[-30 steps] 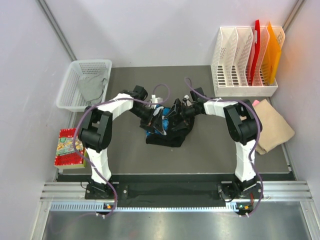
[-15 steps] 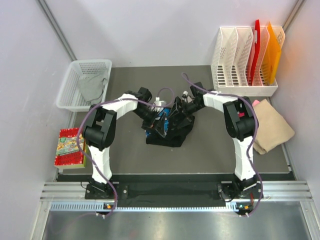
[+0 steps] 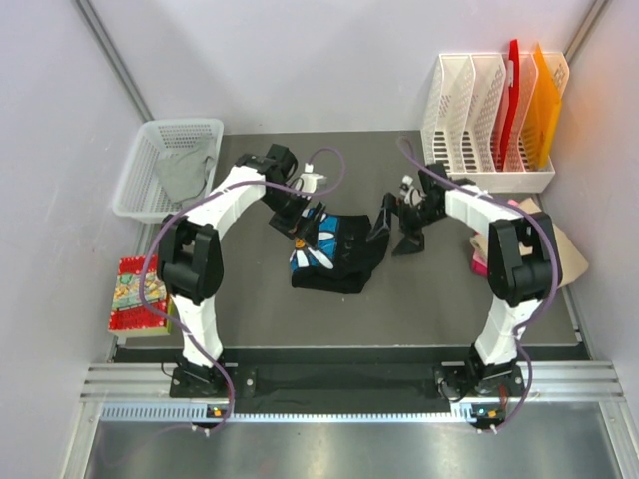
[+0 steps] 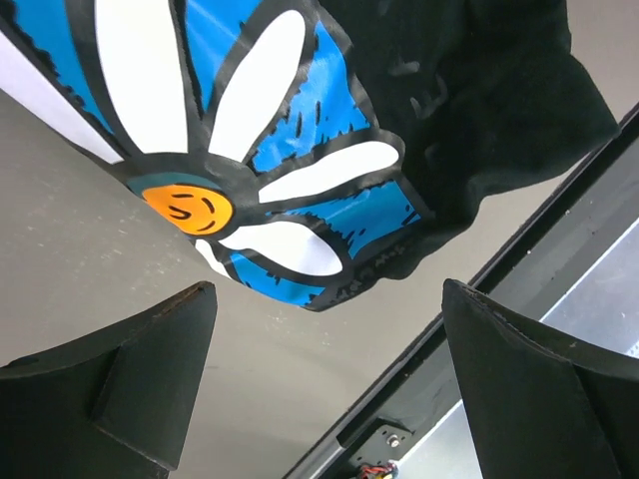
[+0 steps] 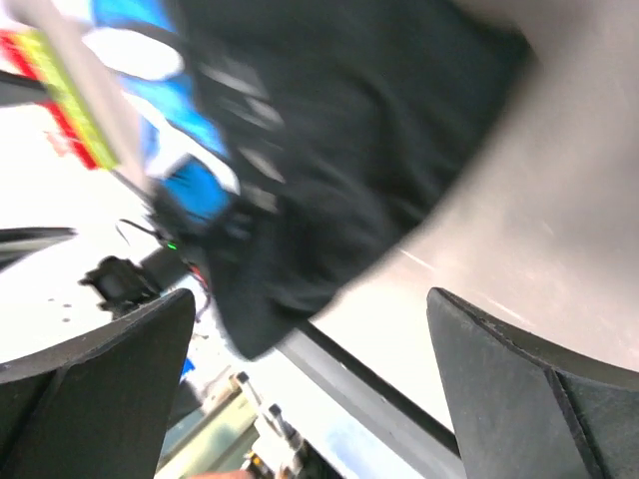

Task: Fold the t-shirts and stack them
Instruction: Fold the long partially folded tshirt into a neat square, then smooth out wrinkles on the folded tshirt

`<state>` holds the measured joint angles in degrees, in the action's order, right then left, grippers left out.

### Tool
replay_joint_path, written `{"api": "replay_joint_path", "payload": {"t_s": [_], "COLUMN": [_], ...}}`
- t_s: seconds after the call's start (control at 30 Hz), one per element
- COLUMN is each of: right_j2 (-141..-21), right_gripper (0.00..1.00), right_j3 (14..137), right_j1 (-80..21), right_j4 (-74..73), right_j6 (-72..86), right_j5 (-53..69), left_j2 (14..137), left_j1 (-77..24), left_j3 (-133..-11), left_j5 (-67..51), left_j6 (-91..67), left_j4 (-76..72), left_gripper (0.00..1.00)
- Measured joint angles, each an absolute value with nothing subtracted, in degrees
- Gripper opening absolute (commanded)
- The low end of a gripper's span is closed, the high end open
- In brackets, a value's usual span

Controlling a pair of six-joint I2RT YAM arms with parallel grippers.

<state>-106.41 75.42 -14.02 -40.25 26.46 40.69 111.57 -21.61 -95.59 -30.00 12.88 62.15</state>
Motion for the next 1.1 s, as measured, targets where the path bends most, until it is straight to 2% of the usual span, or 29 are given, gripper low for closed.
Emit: {"api": "replay_joint_path", "payload": {"t_s": [0.23,0.77,0.87,1.1], "right_j2": [-106.4,-115.9,-115.8,-108.4], "right_gripper": [1.0,1.0,1.0,1.0], "right_j3": [65.2,68.8,70.4,74.8], "right_j1": [-13.4,-13.6,-13.8,-14.1], "right_j4": [-38.7,-24.7,-28.2,-42.6], "right_j6": [25.4,35.6,33.8,26.3], "right_j5": [38.4,52.9,50.7,31.4], "left_j2": [113.4,115.0,115.0,111.0], "left_j1": [-24.3,-32.0,-32.3,-32.4], "left_j3": [-96.8,-87.4,-87.4,-80.2], "left_j5": [-29.3,-24.8,-24.1,-23.8], "left_j6": [12.9,12.8,12.8,11.1], "left_j4": [62.2,56.3,56.2,48.7], "left_gripper": [0.99,0.99,0.99,0.99]}}
